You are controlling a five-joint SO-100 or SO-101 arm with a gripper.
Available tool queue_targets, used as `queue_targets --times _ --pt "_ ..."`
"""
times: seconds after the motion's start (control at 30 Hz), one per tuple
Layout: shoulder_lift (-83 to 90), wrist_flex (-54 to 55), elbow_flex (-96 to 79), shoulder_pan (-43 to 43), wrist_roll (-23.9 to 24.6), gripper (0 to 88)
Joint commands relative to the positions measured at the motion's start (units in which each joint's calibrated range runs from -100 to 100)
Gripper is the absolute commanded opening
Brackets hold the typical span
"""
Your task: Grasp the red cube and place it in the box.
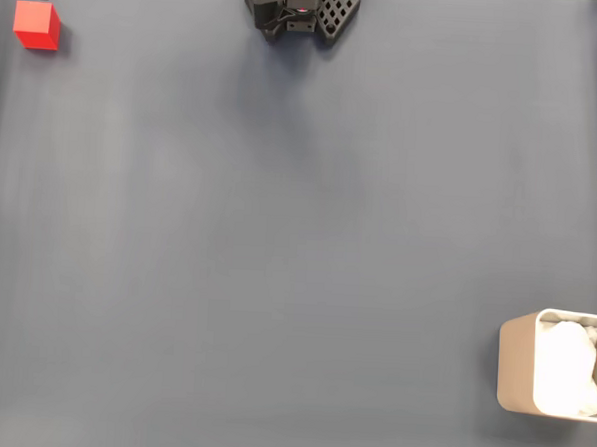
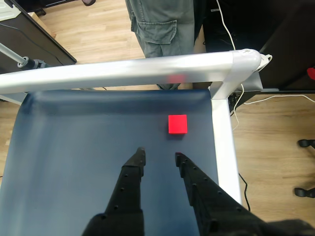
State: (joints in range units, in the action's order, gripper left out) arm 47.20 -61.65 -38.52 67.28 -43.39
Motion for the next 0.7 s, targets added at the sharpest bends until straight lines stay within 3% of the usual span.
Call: queue_targets --times 0.0,0.67 --pt "-1.1 4.03 -0.9 1.11 0.1 14.5" --pt "-6.04 19.28 -10.75 5.73 -1.17 24.2"
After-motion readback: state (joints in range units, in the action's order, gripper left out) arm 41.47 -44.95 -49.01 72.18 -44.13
